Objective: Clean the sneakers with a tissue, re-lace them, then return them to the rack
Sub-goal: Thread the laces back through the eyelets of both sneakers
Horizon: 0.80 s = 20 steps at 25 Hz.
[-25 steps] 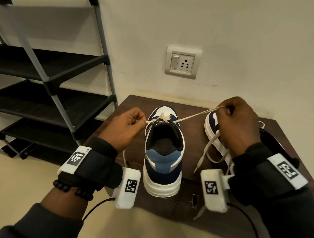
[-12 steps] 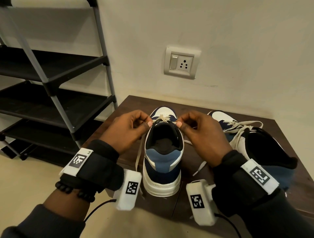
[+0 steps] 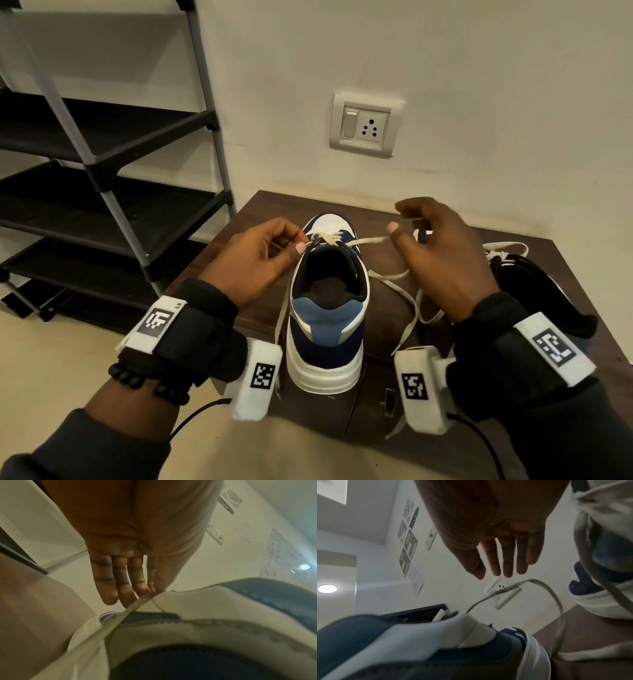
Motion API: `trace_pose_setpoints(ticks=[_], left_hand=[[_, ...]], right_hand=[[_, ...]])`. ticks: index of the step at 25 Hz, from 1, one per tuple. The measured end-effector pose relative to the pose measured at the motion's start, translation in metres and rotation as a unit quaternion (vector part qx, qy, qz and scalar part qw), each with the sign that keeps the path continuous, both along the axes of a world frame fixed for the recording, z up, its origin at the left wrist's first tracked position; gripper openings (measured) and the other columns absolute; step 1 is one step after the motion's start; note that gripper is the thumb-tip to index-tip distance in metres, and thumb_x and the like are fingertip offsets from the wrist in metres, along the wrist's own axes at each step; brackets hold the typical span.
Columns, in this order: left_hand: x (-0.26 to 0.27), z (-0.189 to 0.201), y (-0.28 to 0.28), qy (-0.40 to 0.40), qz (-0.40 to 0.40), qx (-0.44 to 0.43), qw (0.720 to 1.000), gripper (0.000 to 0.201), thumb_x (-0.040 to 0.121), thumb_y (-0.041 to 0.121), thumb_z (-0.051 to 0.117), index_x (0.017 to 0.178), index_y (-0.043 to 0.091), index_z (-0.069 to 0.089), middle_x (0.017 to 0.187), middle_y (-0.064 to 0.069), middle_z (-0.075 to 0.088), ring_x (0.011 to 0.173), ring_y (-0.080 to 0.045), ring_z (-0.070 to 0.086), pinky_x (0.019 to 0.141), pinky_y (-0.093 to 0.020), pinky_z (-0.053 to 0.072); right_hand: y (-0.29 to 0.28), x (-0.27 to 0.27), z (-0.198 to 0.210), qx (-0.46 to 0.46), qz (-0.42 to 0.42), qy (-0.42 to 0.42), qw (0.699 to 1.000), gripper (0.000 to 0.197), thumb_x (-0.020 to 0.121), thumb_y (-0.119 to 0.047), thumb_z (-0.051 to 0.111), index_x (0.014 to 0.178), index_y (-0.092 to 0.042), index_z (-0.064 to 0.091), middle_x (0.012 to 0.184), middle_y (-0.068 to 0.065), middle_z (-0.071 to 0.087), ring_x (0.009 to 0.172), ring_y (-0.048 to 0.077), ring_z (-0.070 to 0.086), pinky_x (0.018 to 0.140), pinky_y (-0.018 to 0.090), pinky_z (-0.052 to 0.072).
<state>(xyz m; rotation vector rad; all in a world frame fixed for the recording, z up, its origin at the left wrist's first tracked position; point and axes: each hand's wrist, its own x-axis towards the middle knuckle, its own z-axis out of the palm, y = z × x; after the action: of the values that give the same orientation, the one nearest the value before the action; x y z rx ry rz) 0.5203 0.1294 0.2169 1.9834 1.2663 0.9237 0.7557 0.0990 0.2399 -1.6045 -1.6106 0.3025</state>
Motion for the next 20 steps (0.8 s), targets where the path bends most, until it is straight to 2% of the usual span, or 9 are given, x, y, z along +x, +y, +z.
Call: trace_pose_setpoints(ticks=[2, 4, 5, 7, 10, 12, 15, 17, 20], left_hand=[[0.002, 0.0, -0.001, 0.002, 0.0, 0.011, 1.0, 0.01, 0.093, 0.026, 0.055, 0.099, 0.024, 0.063, 0.089, 0.006, 0.066, 0.082, -0.008, 0.062, 0.073, -0.024, 0.054], [0.002, 0.0, 0.0, 0.008, 0.009, 0.021, 1.0, 0.009, 0.093, 0.025, 0.055, 0.097, 0.023, 0.063, 0.087, 0.006, 0.066, 0.081, -0.007, 0.062, 0.073, -0.024, 0.053], [0.002, 0.0, 0.0, 0.013, 0.013, 0.026, 1.0, 0.008, 0.093, 0.025, 0.055, 0.096, 0.023, 0.063, 0.086, 0.006, 0.065, 0.08, -0.007, 0.061, 0.073, -0.025, 0.052], [0.003, 0.0, 0.0, 0.02, 0.024, 0.034, 0.999, 0.007, 0.094, 0.025, 0.055, 0.094, 0.023, 0.062, 0.084, 0.007, 0.064, 0.076, -0.006, 0.059, 0.072, -0.024, 0.051], [0.005, 0.0, 0.001, 0.036, 0.037, 0.048, 0.998, 0.007, 0.095, 0.025, 0.054, 0.091, 0.023, 0.06, 0.079, 0.008, 0.061, 0.071, -0.005, 0.056, 0.067, -0.02, 0.045], [0.007, 0.0, 0.001, 0.043, 0.037, 0.053, 0.997, 0.007, 0.095, 0.024, 0.054, 0.091, 0.022, 0.059, 0.078, 0.007, 0.061, 0.071, -0.006, 0.055, 0.067, -0.021, 0.045], [0.006, -0.001, 0.002, 0.011, 0.027, 0.03, 0.999, 0.007, 0.095, 0.022, 0.053, 0.094, 0.023, 0.06, 0.083, 0.006, 0.063, 0.075, -0.009, 0.059, 0.071, -0.027, 0.051], [0.006, 0.0, 0.001, -0.013, 0.003, 0.008, 1.0, 0.011, 0.096, 0.022, 0.053, 0.101, 0.024, 0.063, 0.091, 0.008, 0.066, 0.083, -0.008, 0.061, 0.077, -0.028, 0.053], [0.007, 0.002, 0.002, -0.008, -0.013, 0.018, 1.0, 0.016, 0.096, 0.025, 0.053, 0.106, 0.025, 0.065, 0.097, 0.01, 0.068, 0.091, -0.007, 0.063, 0.082, -0.031, 0.053]], right_hand=[[-0.001, -0.014, -0.006, -0.034, 0.068, -0.003, 0.997, 0.029, 0.092, -0.033, 0.055, 0.119, -0.026, 0.061, 0.114, -0.012, 0.063, 0.107, 0.004, 0.055, 0.089, 0.021, 0.041], [-0.001, -0.024, -0.014, -0.05, 0.102, 0.018, 0.993, 0.018, 0.092, -0.03, 0.056, 0.107, -0.028, 0.066, 0.101, -0.015, 0.067, 0.095, -0.001, 0.059, 0.079, 0.012, 0.042], [-0.001, -0.025, -0.015, -0.044, 0.096, 0.015, 0.994, 0.013, 0.091, -0.028, 0.057, 0.098, -0.027, 0.068, 0.092, -0.015, 0.067, 0.086, -0.002, 0.059, 0.071, 0.009, 0.041], [0.001, -0.022, -0.014, -0.024, 0.062, 0.004, 0.998, 0.008, 0.09, -0.025, 0.059, 0.089, -0.024, 0.067, 0.081, -0.011, 0.065, 0.076, 0.003, 0.058, 0.064, 0.015, 0.04], [0.002, -0.01, -0.007, -0.002, 0.013, 0.008, 1.0, 0.009, 0.09, -0.024, 0.059, 0.089, -0.021, 0.067, 0.082, -0.007, 0.065, 0.08, 0.009, 0.057, 0.071, 0.025, 0.042], [0.002, -0.003, -0.005, -0.004, 0.006, -0.001, 1.0, 0.009, 0.09, -0.024, 0.059, 0.089, -0.02, 0.066, 0.082, -0.005, 0.065, 0.08, 0.011, 0.057, 0.073, 0.028, 0.044], [0.003, -0.003, -0.006, -0.037, 0.034, -0.018, 0.999, 0.011, 0.091, -0.025, 0.057, 0.092, -0.021, 0.067, 0.084, -0.006, 0.066, 0.081, 0.007, 0.058, 0.067, 0.016, 0.041], [0.003, -0.006, -0.008, -0.049, 0.059, -0.009, 0.997, 0.013, 0.092, -0.028, 0.057, 0.096, -0.023, 0.068, 0.087, -0.01, 0.067, 0.082, 0.001, 0.057, 0.068, 0.01, 0.04], [0.003, -0.014, -0.013, -0.052, 0.099, 0.022, 0.993, 0.011, 0.09, -0.028, 0.06, 0.095, -0.024, 0.068, 0.084, -0.009, 0.068, 0.081, 0.004, 0.061, 0.073, 0.023, 0.05]])
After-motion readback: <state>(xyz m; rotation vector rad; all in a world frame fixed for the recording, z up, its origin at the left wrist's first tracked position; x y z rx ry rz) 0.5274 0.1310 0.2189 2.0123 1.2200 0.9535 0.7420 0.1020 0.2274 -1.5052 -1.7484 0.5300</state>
